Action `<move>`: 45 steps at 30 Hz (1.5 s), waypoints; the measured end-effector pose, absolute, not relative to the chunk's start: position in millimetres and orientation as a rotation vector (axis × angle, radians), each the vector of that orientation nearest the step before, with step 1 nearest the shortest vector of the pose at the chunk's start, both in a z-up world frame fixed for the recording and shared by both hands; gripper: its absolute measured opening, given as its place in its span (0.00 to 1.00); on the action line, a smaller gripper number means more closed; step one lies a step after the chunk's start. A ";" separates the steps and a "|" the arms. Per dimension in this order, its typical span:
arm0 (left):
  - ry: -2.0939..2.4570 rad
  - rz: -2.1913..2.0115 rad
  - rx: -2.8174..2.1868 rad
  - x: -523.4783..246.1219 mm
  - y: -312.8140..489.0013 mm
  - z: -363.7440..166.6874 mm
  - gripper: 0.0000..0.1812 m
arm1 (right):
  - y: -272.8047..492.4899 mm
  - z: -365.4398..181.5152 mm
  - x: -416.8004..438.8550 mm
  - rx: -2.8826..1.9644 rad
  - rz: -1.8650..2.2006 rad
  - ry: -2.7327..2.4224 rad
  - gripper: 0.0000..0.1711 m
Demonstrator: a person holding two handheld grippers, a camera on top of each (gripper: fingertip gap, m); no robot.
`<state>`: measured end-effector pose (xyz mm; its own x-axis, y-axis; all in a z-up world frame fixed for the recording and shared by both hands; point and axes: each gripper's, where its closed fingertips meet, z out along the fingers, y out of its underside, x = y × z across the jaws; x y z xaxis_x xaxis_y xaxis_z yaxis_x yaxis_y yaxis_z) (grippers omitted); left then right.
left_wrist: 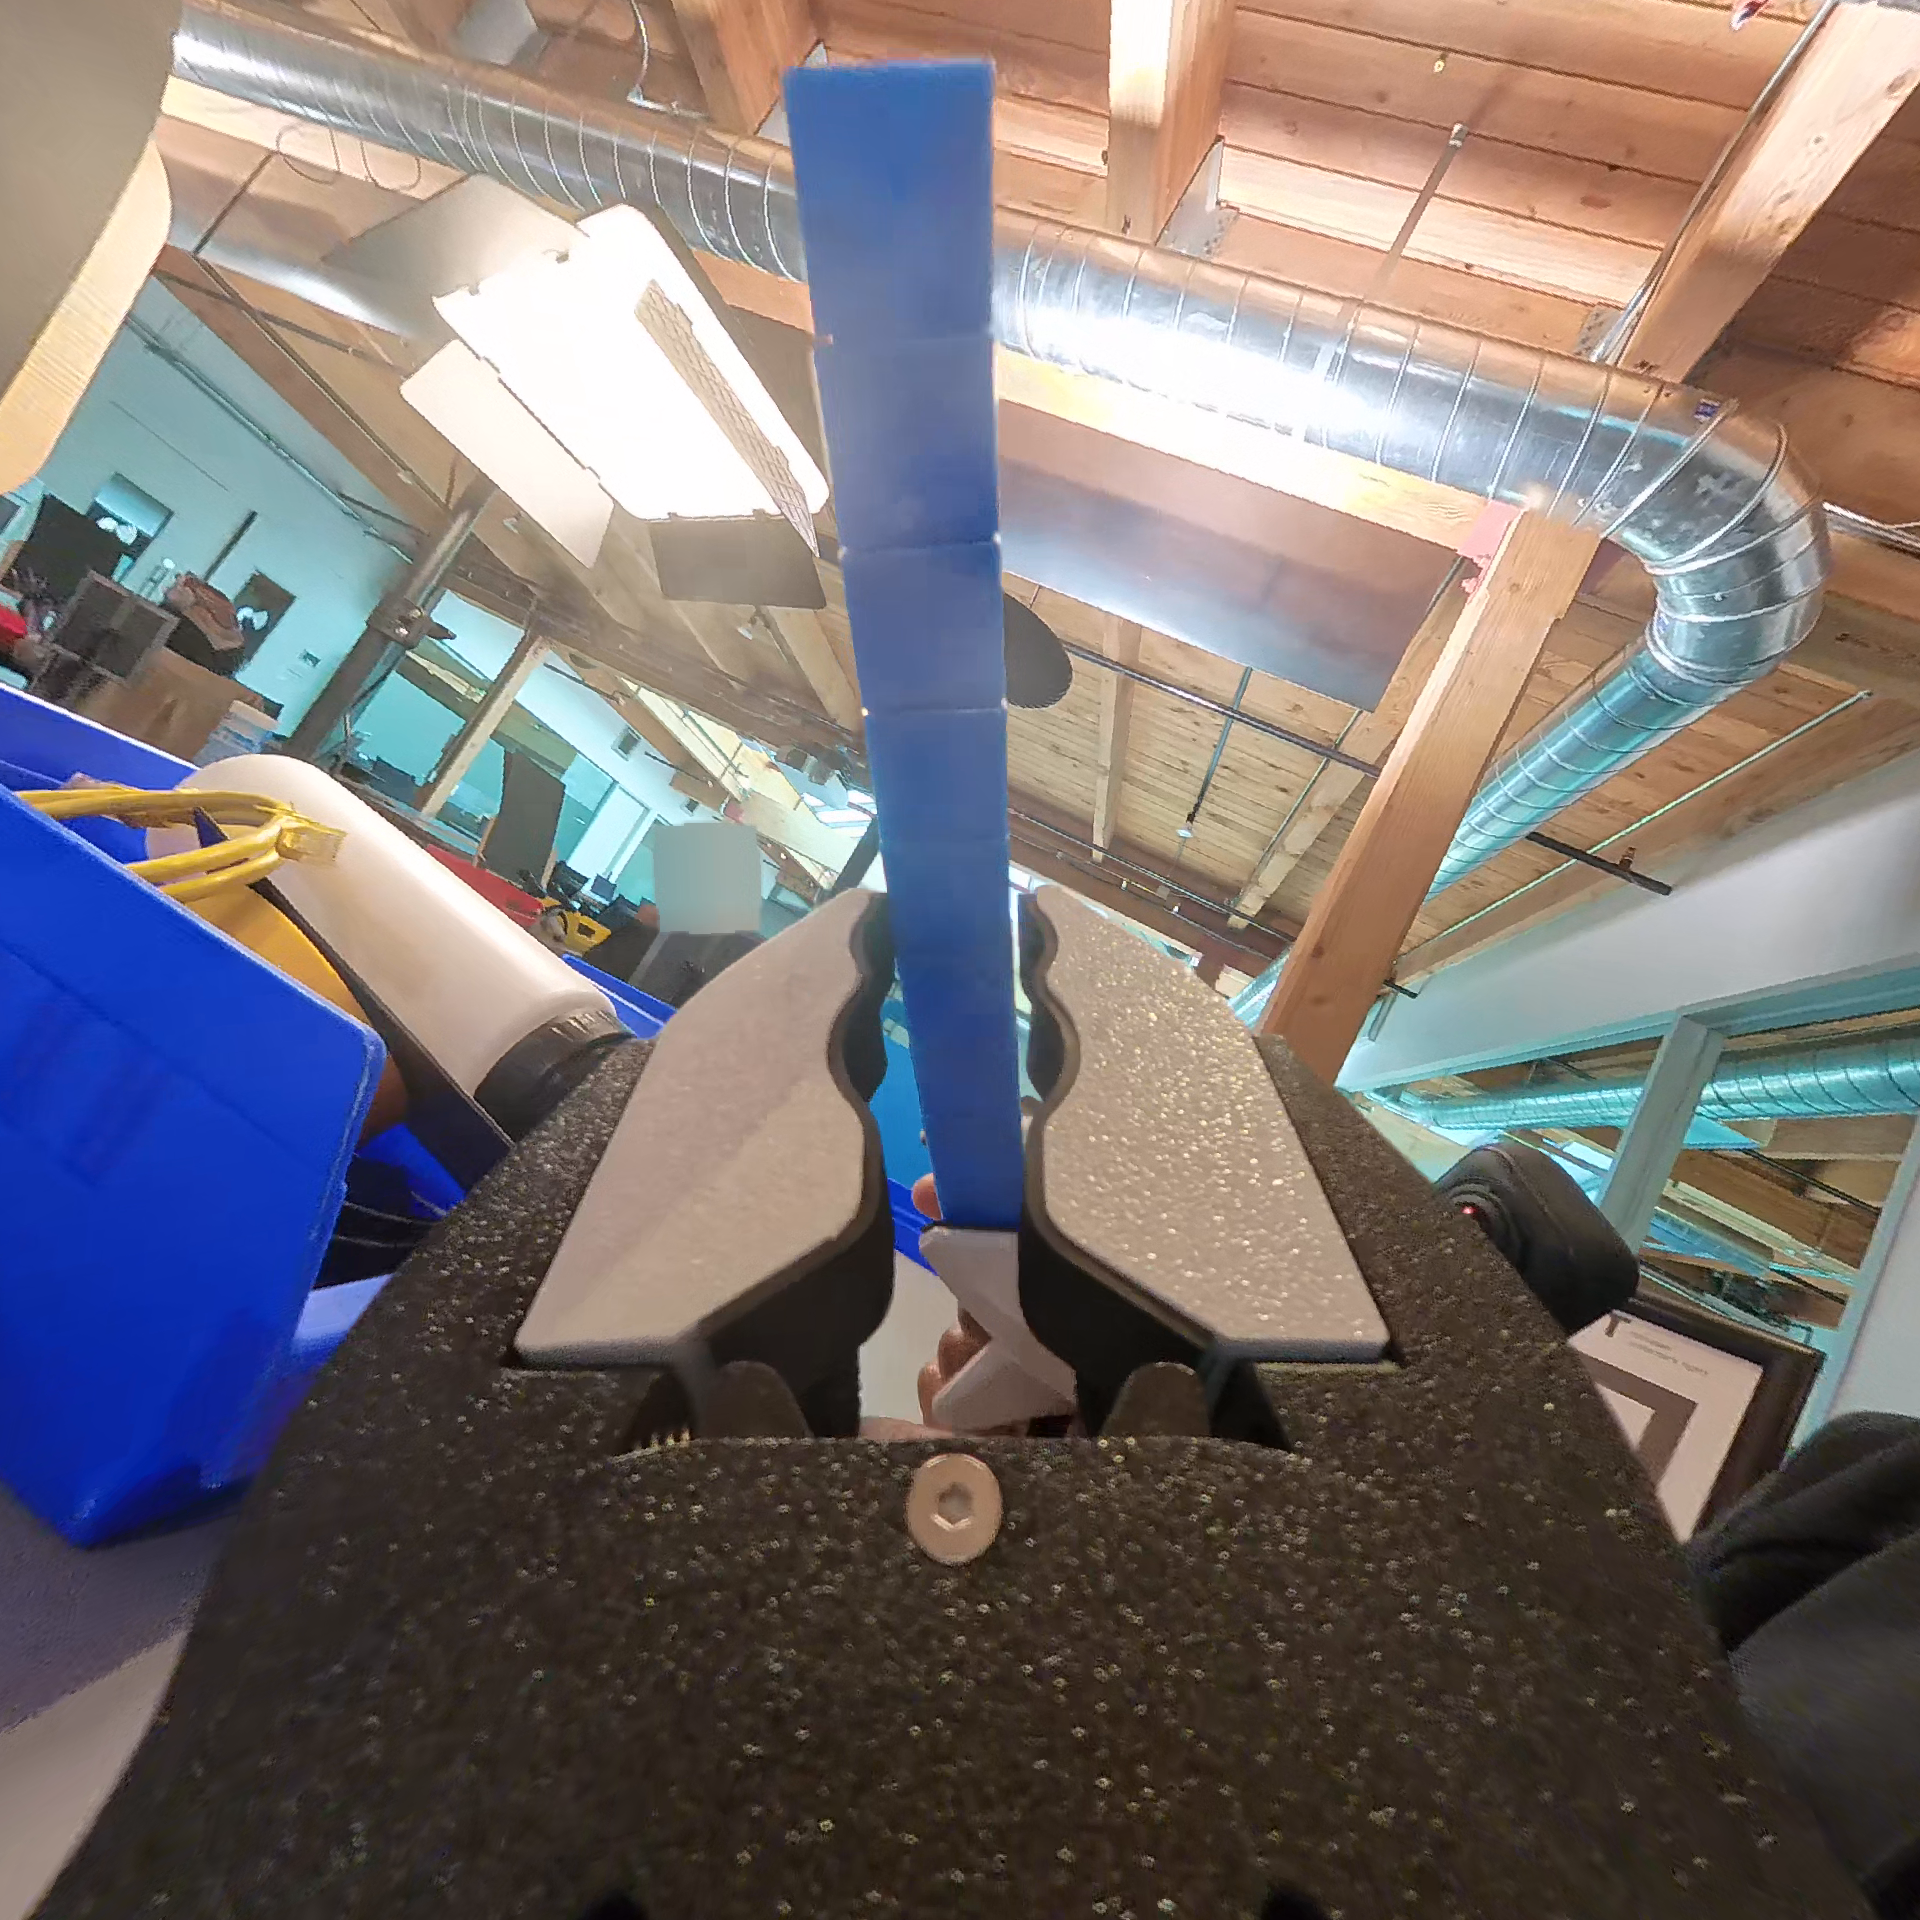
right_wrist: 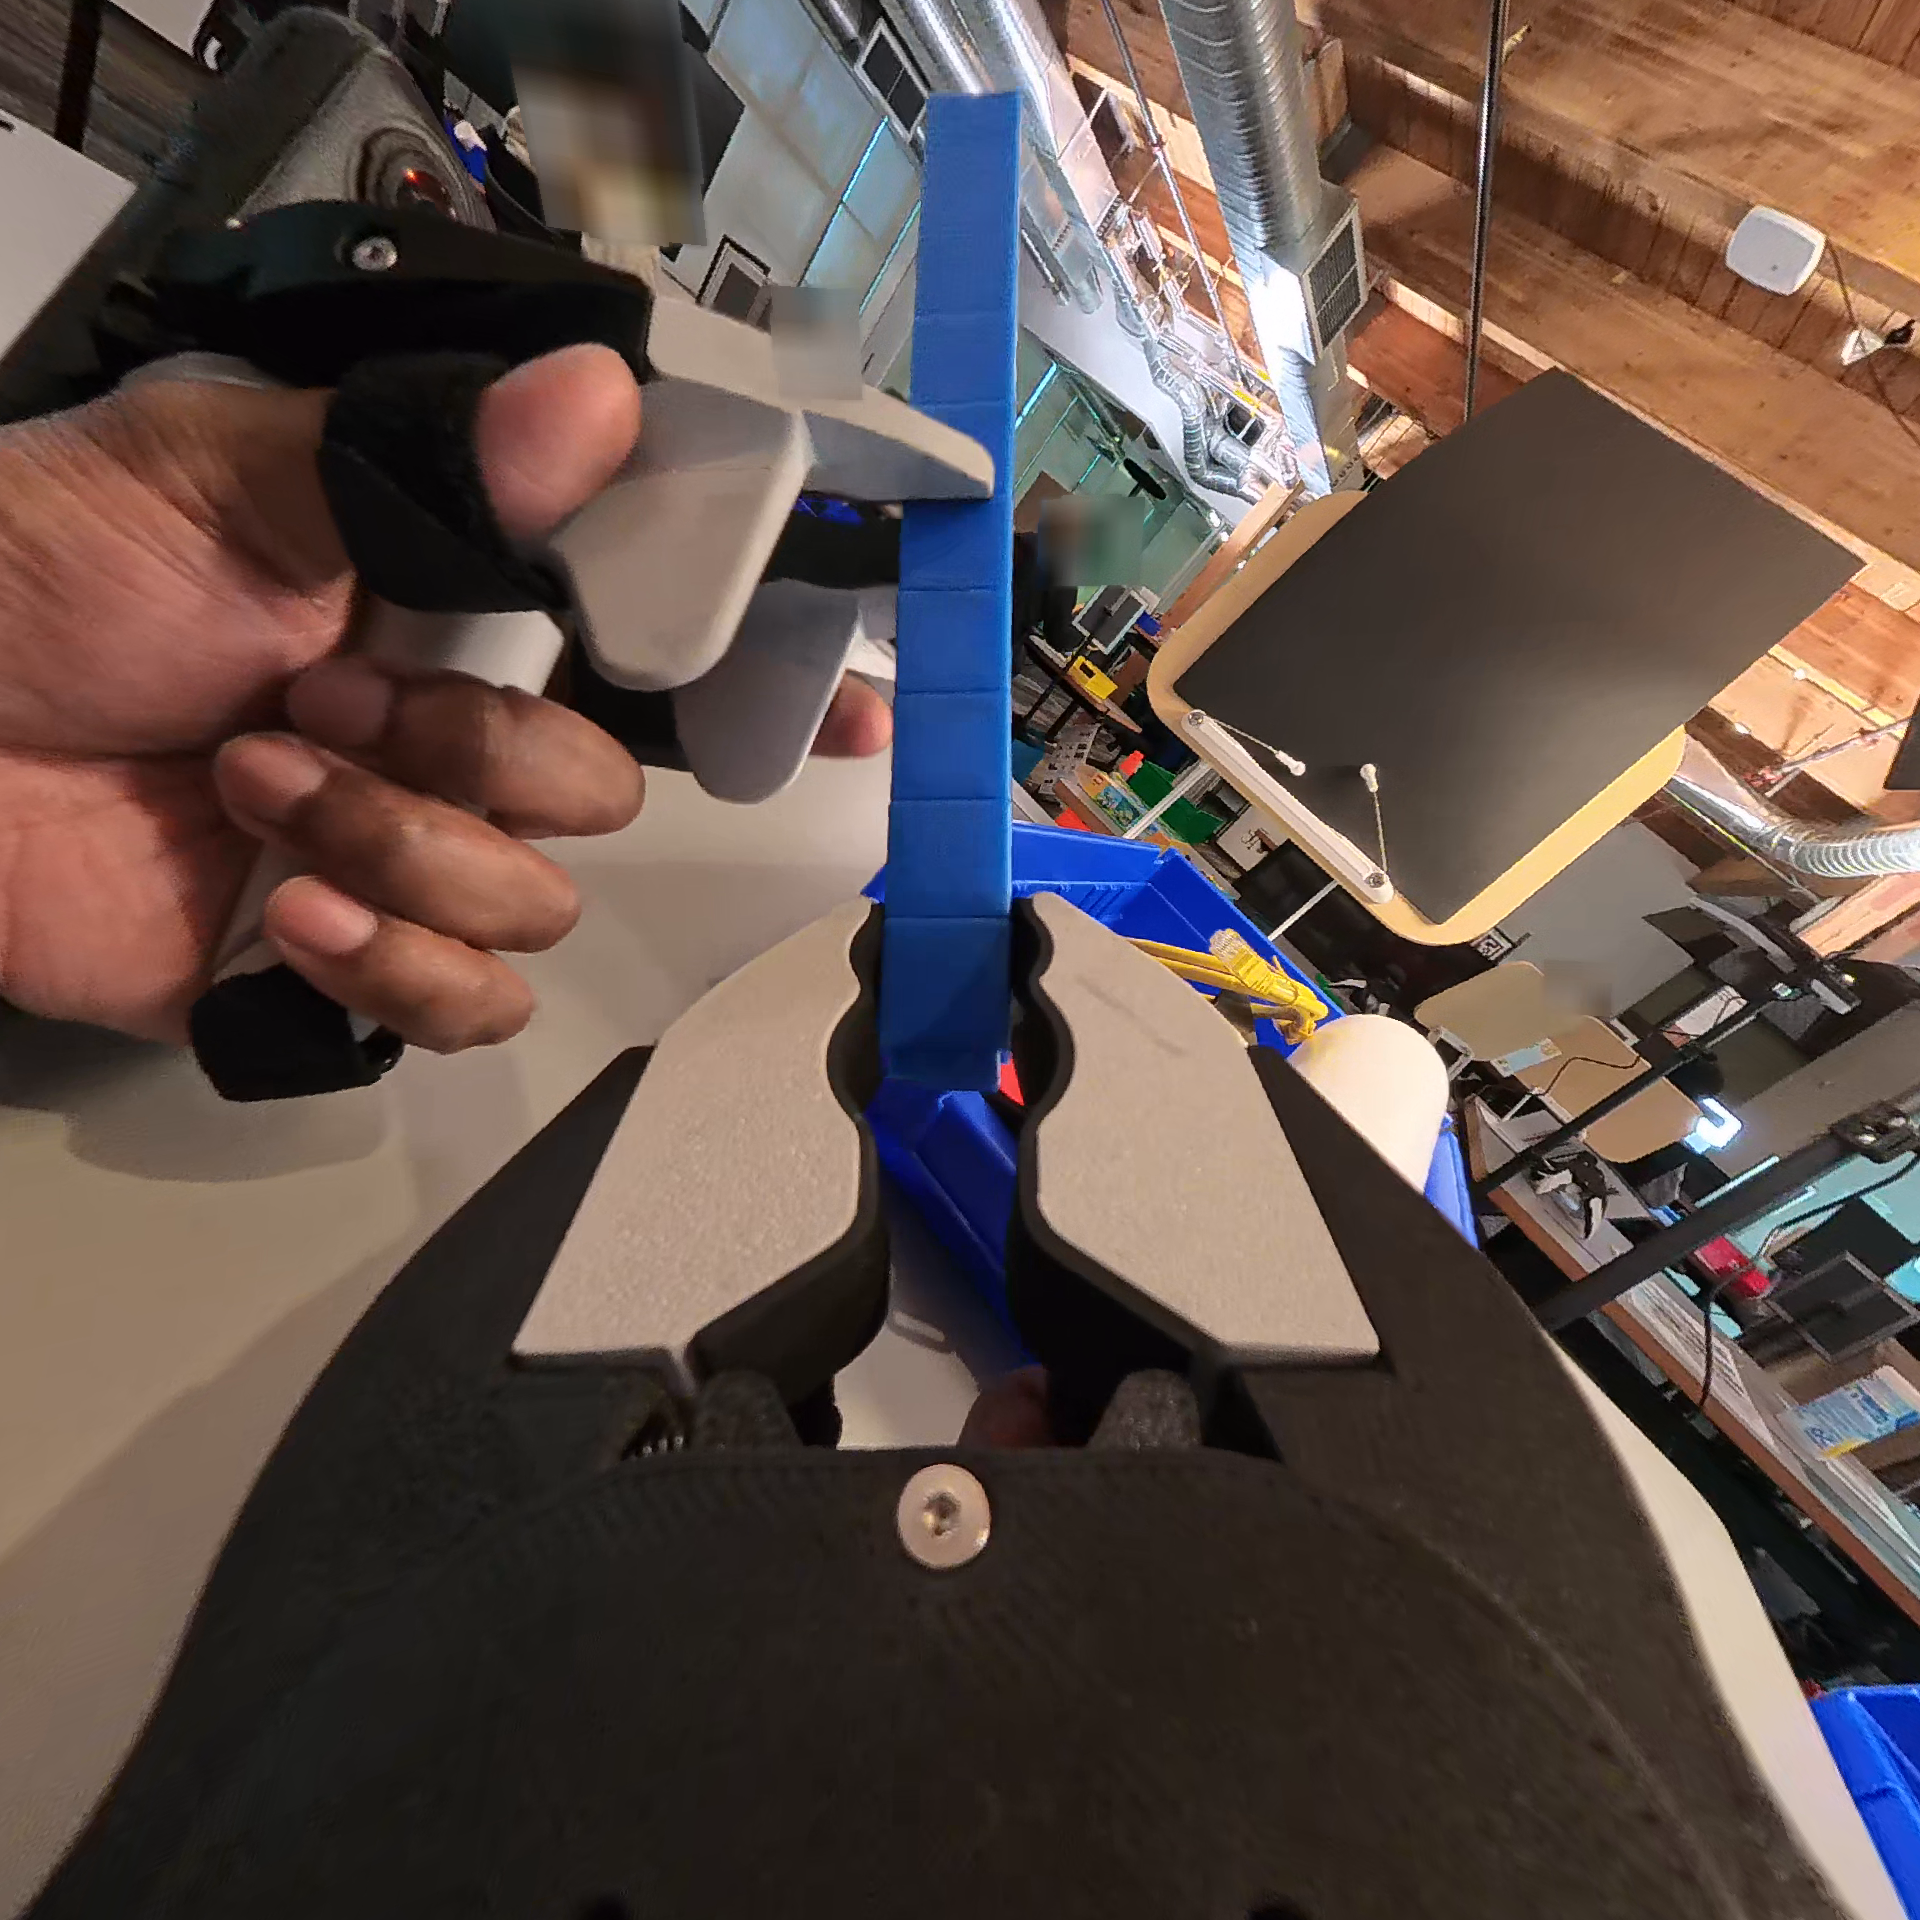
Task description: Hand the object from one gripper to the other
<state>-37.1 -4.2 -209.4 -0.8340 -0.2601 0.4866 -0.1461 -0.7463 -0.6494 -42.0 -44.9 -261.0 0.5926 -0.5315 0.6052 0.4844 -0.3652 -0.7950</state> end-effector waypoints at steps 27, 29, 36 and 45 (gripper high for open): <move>1.225 -2.563 -0.763 -45.0 -18.0 -209.6 0.13 | -41.8 -260.1 -49.2 -1.604 -0.997 0.026 0.13; 1.140 -2.424 -0.777 -40.8 -2.5 -205.4 0.13 | -45.5 -258.1 -46.5 -1.592 -0.988 0.056 0.15; 1.263 -1.322 -0.467 -27.5 34.1 -214.7 0.13 | -50.0 -249.8 -48.3 -1.537 -0.920 0.090 0.18; 1.339 -0.832 -0.145 -24.5 12.6 -239.8 0.13 | -51.2 -231.6 -65.5 -1.416 -0.902 0.022 0.25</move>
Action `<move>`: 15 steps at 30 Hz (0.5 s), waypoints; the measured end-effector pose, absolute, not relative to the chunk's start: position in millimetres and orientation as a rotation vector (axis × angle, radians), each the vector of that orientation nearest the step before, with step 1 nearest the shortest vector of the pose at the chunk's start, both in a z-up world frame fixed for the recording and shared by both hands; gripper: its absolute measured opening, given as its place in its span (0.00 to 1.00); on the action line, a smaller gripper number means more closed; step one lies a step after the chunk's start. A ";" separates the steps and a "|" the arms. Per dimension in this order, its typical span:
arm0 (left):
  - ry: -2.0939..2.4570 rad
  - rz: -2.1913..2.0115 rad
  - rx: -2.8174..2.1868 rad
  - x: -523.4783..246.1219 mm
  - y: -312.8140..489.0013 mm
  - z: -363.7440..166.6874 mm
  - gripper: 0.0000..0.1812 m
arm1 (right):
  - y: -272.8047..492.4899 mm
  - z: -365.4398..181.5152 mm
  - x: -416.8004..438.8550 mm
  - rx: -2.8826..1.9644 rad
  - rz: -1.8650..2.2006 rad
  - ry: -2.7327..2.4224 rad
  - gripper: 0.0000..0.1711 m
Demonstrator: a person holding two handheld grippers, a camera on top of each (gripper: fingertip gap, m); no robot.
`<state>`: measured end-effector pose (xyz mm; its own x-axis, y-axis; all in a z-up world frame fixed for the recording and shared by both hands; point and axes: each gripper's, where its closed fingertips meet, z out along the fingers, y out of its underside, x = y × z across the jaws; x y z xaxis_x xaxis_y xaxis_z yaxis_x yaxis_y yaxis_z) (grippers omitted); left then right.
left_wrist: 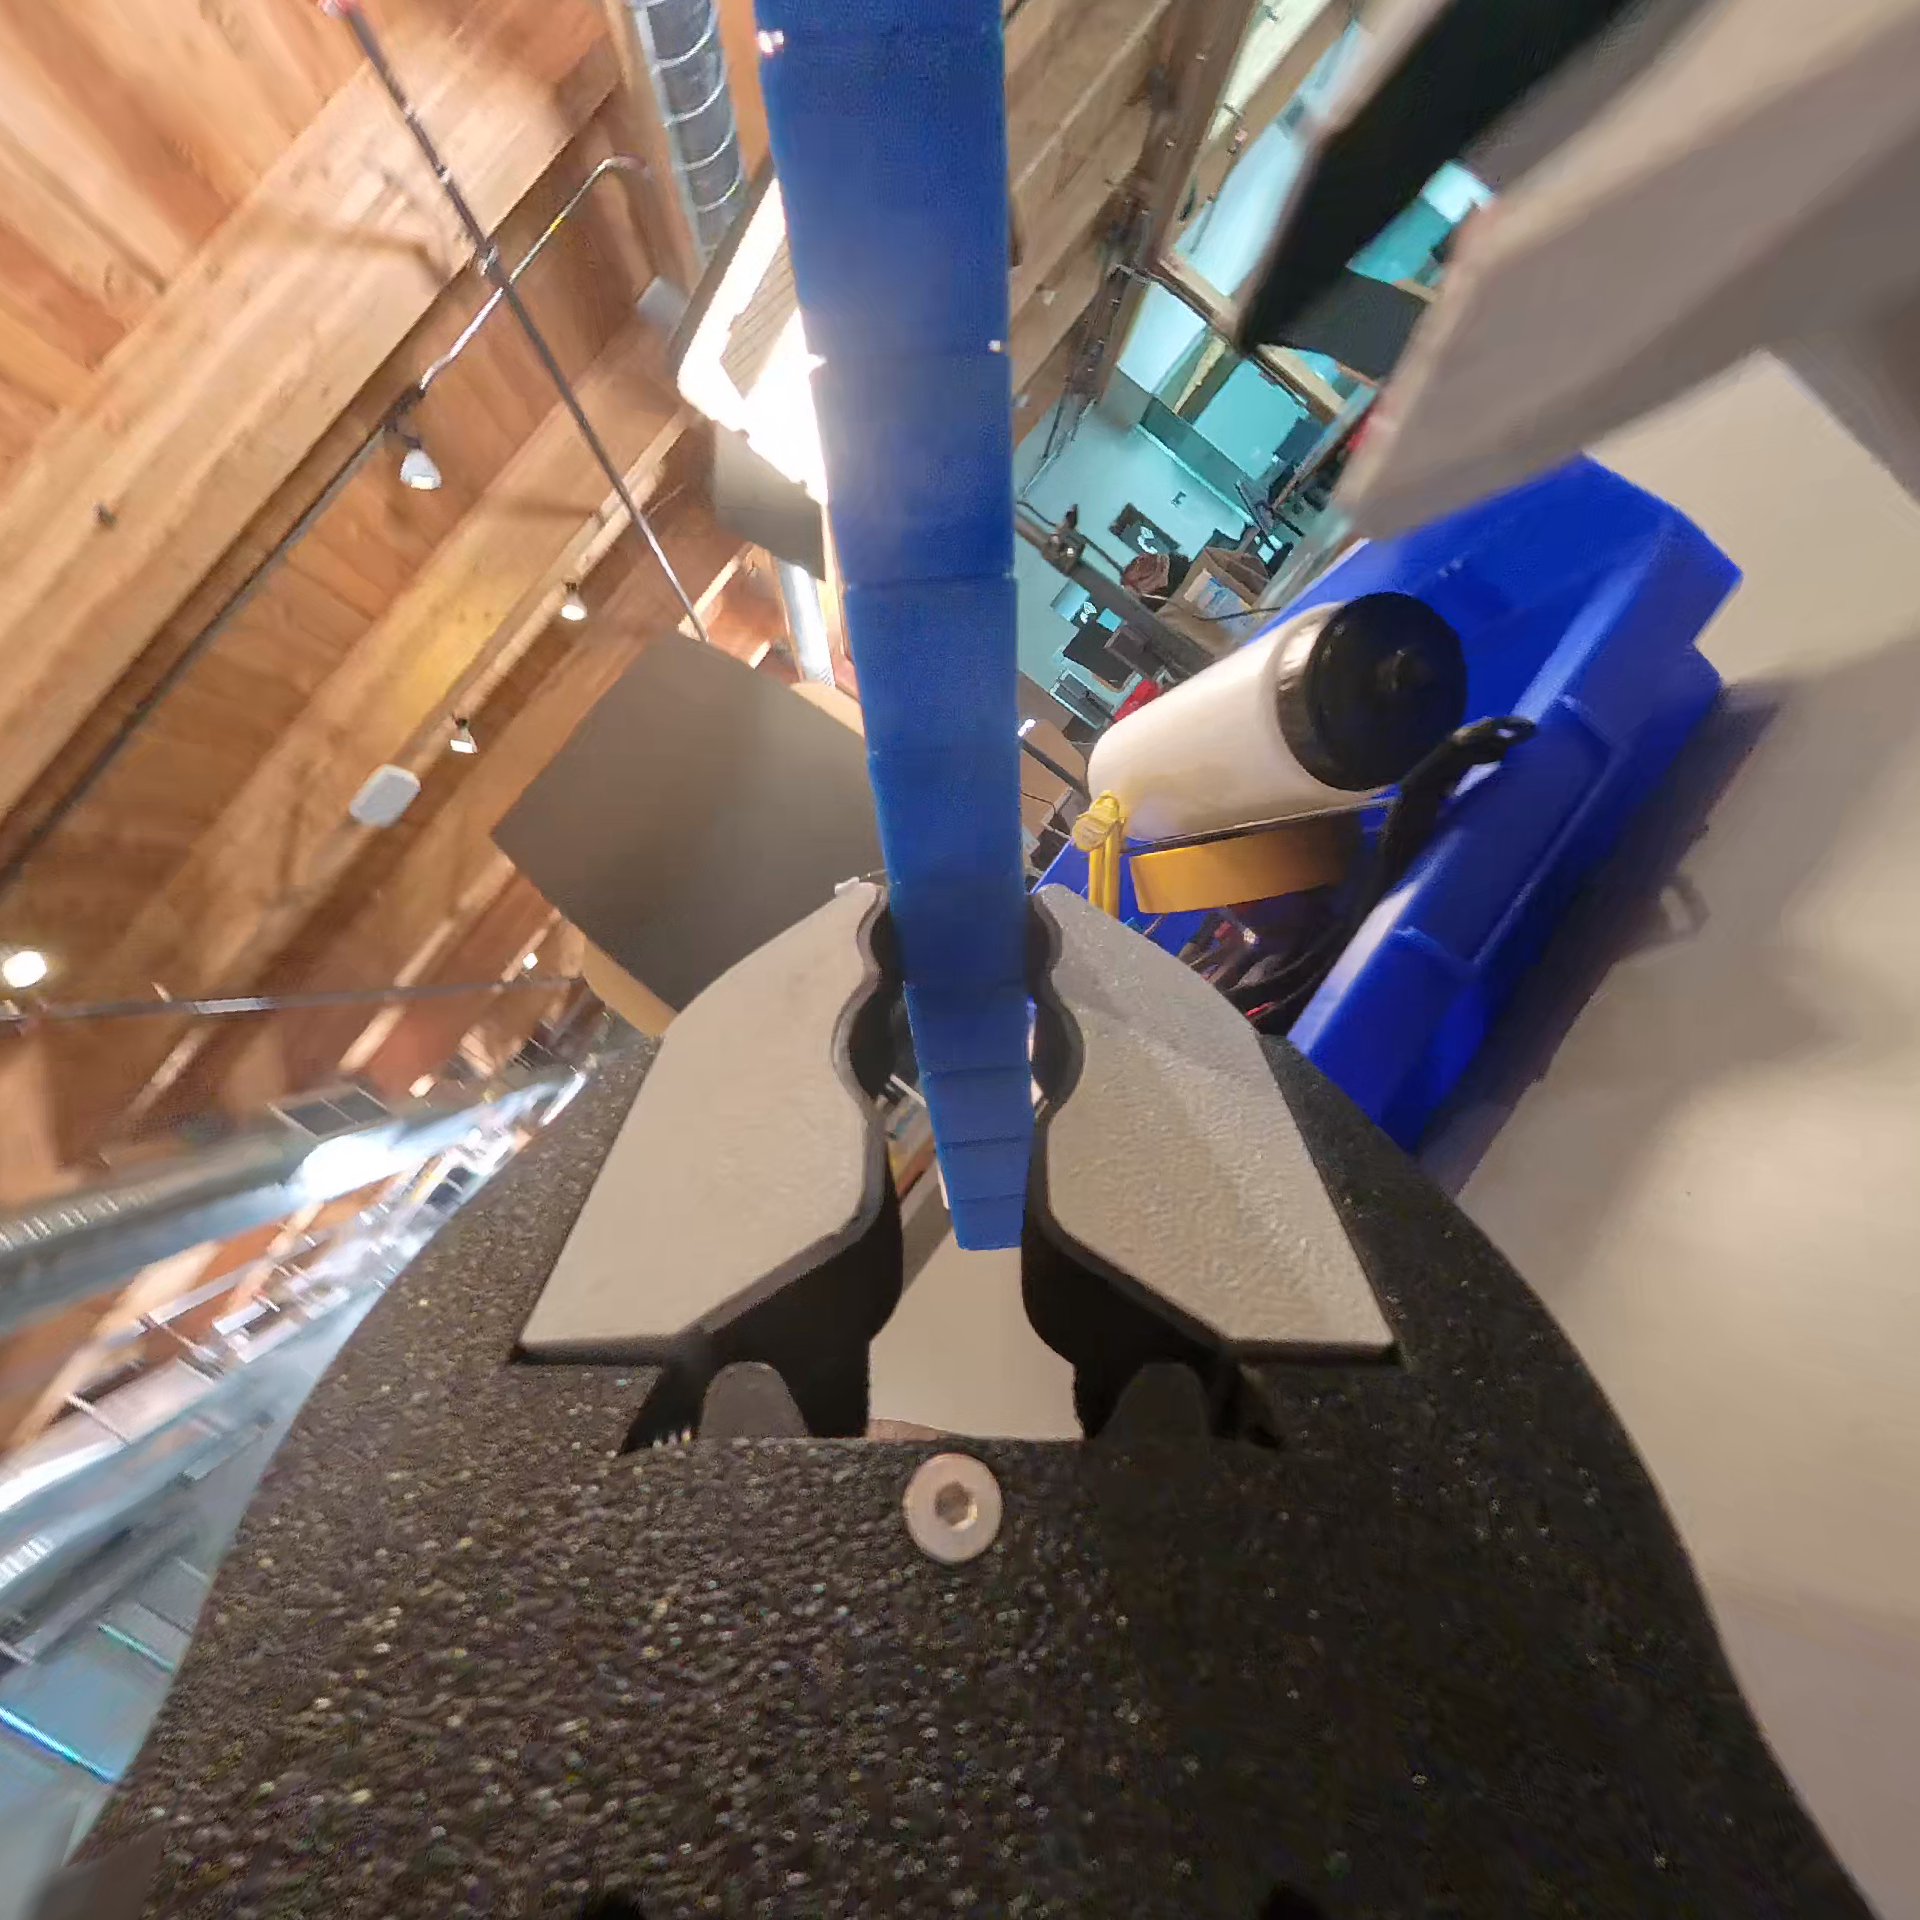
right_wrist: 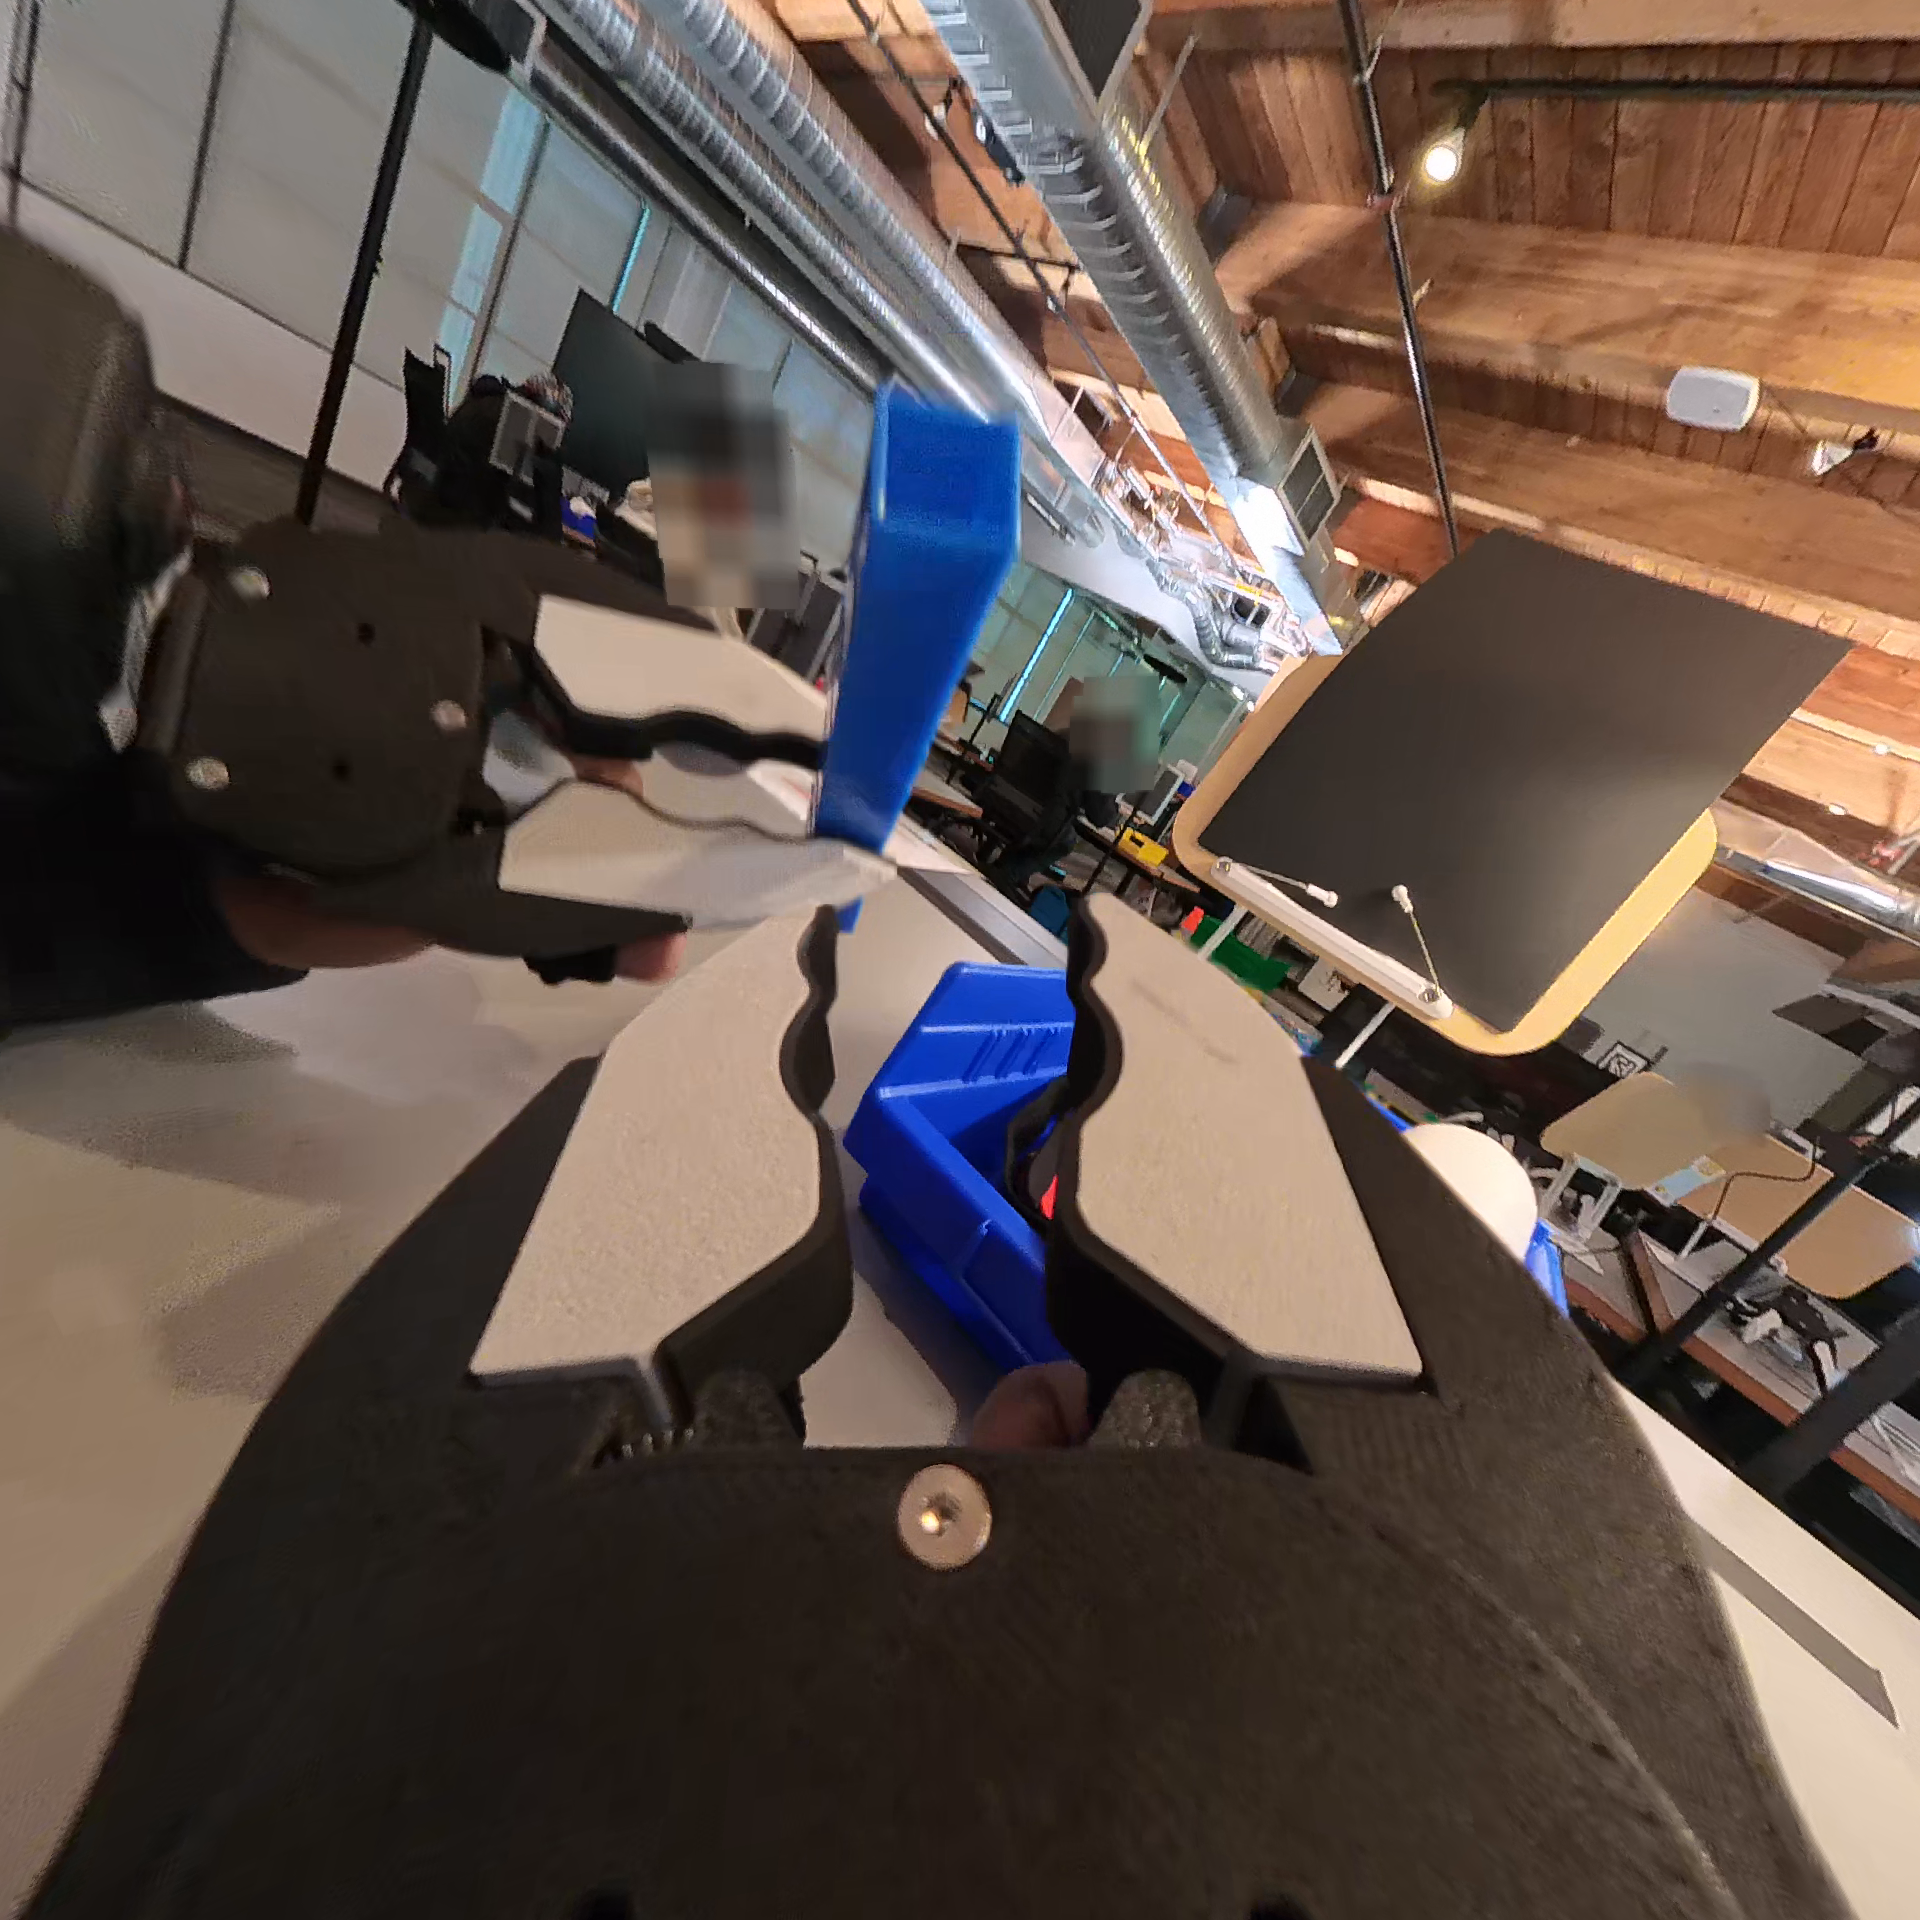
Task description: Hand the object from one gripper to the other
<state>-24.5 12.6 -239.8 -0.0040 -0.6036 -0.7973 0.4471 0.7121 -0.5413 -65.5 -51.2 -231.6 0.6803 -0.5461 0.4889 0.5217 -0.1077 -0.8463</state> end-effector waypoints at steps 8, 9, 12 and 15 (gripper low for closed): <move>1.397 -0.839 -0.021 -30.5 -12.1 -251.3 0.13 | -53.8 -217.2 -84.6 -1.307 -0.917 -0.067 0.24; 1.410 -0.862 -0.022 -31.2 -14.0 -252.4 0.13 | -54.1 -215.8 -87.4 -1.290 -0.933 -0.087 0.20; 1.452 -0.905 -0.030 -31.3 -18.2 -256.5 0.13 | -52.7 -212.9 -99.3 -1.248 -0.947 -0.157 0.16; 1.484 -0.916 -0.037 -30.5 -20.0 -260.5 0.13 | -50.8 -213.9 -101.5 -1.248 -0.963 -0.177 0.15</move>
